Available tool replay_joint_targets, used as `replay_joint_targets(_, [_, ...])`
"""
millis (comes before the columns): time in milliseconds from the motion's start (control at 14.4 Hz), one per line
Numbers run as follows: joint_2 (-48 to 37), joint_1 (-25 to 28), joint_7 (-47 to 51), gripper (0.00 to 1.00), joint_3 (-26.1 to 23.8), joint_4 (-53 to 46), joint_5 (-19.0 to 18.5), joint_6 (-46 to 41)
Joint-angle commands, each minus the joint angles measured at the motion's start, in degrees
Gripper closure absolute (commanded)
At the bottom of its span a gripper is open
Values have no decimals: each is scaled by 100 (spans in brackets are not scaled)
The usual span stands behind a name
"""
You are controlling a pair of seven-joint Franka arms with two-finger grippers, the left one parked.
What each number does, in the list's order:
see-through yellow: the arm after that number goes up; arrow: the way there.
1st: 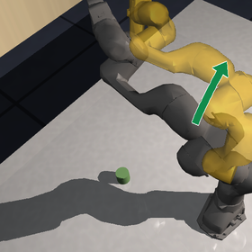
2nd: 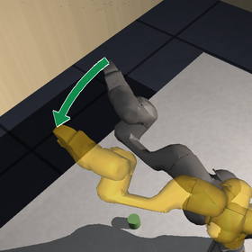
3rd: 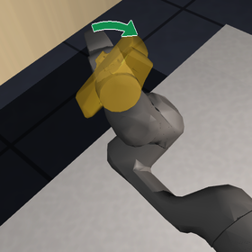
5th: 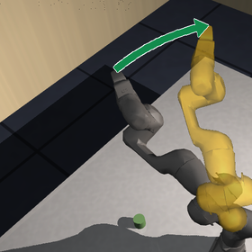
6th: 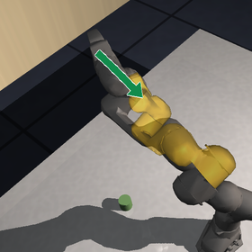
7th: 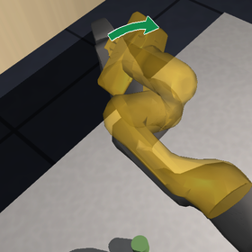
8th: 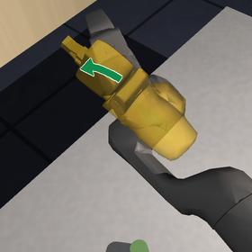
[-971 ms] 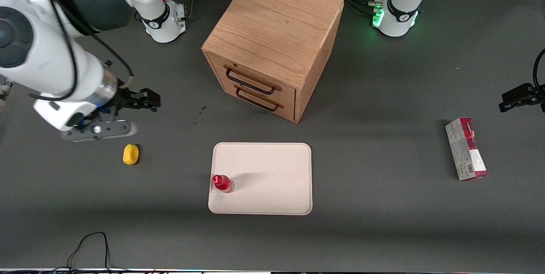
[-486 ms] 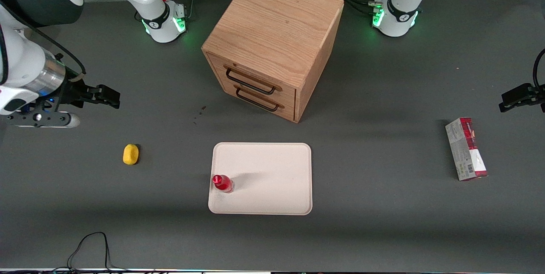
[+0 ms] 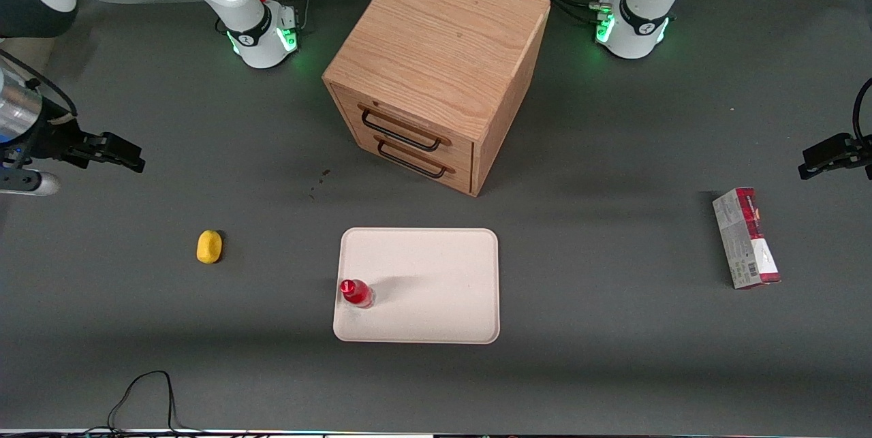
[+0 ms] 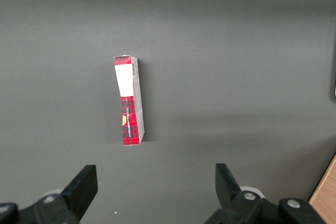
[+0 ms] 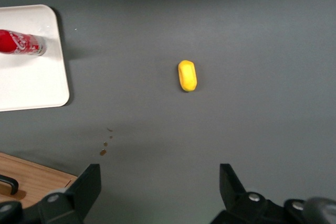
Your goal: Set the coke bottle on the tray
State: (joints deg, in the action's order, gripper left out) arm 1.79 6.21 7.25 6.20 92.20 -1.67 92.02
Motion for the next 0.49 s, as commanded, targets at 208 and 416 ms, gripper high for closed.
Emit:
replay_joint_targets(208, [-144,-5,-374,0,188,-254,0,-324])
replay_joint_targets(416, [-144,222,-374,0,494,-316,-9,-404])
